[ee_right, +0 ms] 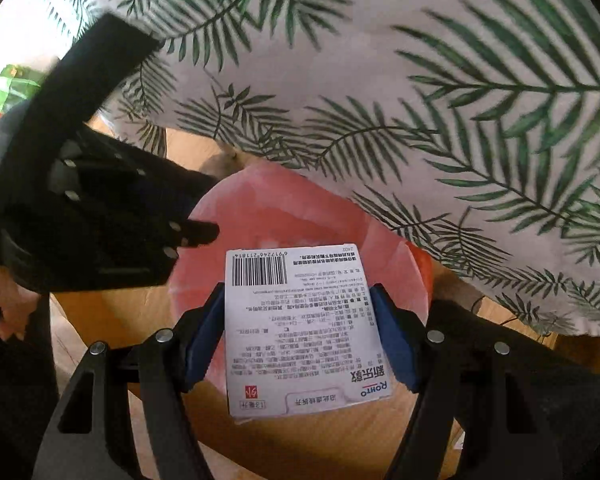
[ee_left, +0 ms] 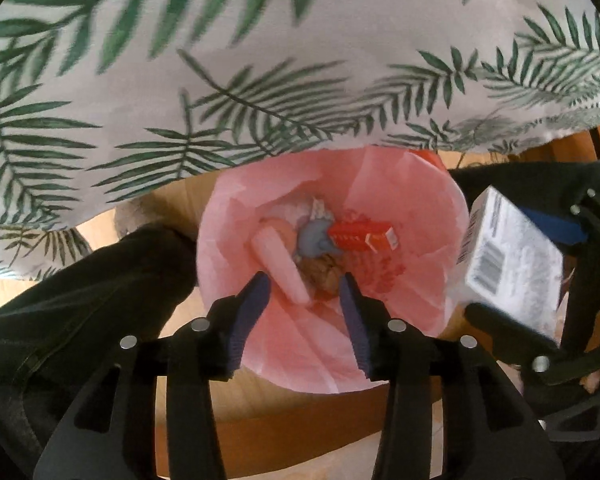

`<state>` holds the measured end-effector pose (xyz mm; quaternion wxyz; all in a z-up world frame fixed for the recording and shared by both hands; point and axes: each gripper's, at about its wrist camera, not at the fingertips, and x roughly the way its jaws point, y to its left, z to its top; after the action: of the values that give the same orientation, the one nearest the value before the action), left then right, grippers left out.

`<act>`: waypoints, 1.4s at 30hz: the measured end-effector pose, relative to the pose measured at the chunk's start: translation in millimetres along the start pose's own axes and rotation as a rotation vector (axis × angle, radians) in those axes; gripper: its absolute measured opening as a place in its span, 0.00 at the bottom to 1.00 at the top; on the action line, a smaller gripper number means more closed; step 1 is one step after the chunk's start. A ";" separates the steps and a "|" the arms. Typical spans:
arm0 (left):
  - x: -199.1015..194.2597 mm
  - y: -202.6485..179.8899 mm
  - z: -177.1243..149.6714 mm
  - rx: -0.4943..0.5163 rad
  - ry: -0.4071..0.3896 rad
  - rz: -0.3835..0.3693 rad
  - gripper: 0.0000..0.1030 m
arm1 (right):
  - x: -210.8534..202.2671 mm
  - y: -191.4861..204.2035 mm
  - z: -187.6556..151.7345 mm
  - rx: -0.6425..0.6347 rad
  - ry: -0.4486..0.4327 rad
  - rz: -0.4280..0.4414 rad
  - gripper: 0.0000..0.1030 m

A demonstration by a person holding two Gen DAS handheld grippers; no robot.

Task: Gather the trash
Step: 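Carry the foam sleeve and medicine box down to the pink bin while both grippers open, then raise both tools back up over the table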

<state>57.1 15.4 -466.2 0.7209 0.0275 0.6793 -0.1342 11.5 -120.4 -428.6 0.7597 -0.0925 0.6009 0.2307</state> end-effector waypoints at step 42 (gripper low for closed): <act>-268.5 -32.5 -37.5 0.041 -0.550 0.078 0.80 | -213.5 5.7 -0.3 -0.004 -0.348 -0.188 0.95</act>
<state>2.2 34.3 -199.4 0.8822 0.0310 0.4537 -0.1225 -28.0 -166.6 -223.8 0.8701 -0.1086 0.4488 0.1722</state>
